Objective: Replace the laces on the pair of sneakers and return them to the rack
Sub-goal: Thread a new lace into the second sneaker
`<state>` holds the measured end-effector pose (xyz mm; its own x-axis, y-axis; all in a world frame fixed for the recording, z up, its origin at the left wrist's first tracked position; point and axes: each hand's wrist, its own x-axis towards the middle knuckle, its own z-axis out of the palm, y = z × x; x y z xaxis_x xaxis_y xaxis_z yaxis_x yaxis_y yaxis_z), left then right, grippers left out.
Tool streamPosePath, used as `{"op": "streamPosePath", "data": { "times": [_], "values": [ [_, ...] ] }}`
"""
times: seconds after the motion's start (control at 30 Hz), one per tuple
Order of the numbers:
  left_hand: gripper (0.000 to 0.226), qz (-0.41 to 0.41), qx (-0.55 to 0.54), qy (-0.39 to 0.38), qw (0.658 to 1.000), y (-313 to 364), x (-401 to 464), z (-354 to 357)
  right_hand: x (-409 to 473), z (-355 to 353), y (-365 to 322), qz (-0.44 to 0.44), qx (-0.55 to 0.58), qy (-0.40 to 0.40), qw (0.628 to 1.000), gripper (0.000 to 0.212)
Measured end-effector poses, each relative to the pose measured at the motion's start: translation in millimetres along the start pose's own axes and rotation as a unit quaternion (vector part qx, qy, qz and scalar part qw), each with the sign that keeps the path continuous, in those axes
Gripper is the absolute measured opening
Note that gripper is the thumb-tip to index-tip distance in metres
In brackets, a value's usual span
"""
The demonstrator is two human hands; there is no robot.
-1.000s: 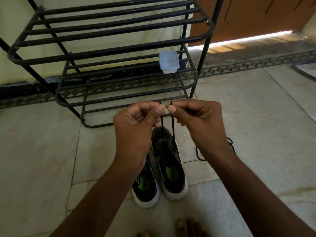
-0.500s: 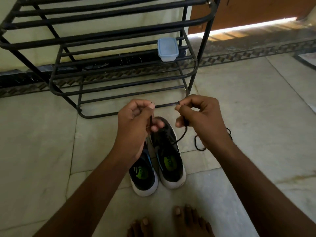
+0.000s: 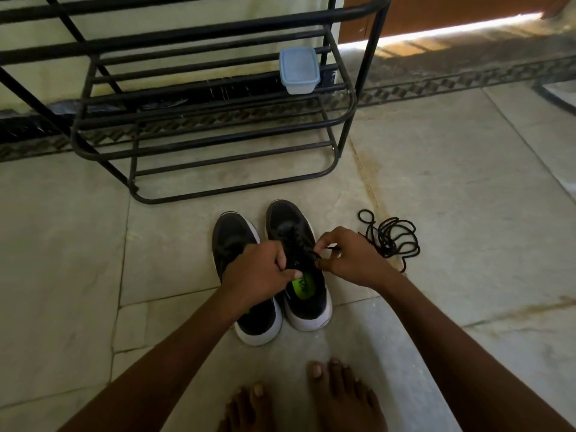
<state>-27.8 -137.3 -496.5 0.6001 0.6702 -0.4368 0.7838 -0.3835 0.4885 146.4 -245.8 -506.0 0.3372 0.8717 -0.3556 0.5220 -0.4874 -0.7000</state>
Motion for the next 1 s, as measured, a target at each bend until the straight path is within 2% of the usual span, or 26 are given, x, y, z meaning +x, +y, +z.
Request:
{"op": "streamPosePath", "data": {
  "times": [0.03,0.1,0.17,0.27,0.37,0.47,0.57,0.63,0.7,0.8,0.9,1.0],
  "values": [
    [0.029,0.001,0.017,0.003,1.0,0,-3,1,0,0,1,0.001,-0.002,0.0,1.0,0.007],
    [0.022,0.01,0.037,0.027,0.999,1,-9,-1,-1,-2,0,0.0,-0.008,-0.001,1.0,0.016],
    [0.018,0.053,0.056,0.049,0.996,5,-18,-2,-3,-8,-3,0.007,0.021,-0.006,1.0,0.02],
    [0.014,0.119,0.108,0.04,0.986,16,-35,3,-11,-19,-9,0.025,0.072,-0.041,0.996,0.015],
    [0.02,0.156,0.13,0.033,0.979,23,-44,6,-14,-17,-5,0.021,0.029,-0.028,0.999,0.02],
    [0.025,0.177,0.138,0.067,0.972,23,-45,4,-21,-17,-4,0.025,-0.004,-0.014,1.0,0.026],
    [0.021,0.181,0.01,0.131,0.975,25,-39,-1,-30,-24,-20,0.024,-0.041,0.004,0.999,0.026],
    [0.017,0.137,-0.12,0.158,0.97,25,-29,-5,-38,-26,-28,0.019,-0.017,0.0,1.0,0.025],
    [0.021,0.077,-0.21,0.112,0.968,23,-18,-9,-45,-25,-34,0.014,0.039,-0.002,0.999,0.024],
    [0.025,0.017,-0.28,-0.02,0.96,28,-12,-10,-52,-21,-42,-0.012,0.11,-0.014,0.994,0.021],
    [0.017,-0.068,-0.402,-0.102,0.907,34,-10,-12,-58,-12,-53,-0.043,0.136,-0.013,0.99,0.016],
    [0.012,-0.116,-0.478,-0.098,0.865,33,-3,-26,-60,2,-58,-0.062,0.138,-0.041,0.988,0.017]
  ]
}}
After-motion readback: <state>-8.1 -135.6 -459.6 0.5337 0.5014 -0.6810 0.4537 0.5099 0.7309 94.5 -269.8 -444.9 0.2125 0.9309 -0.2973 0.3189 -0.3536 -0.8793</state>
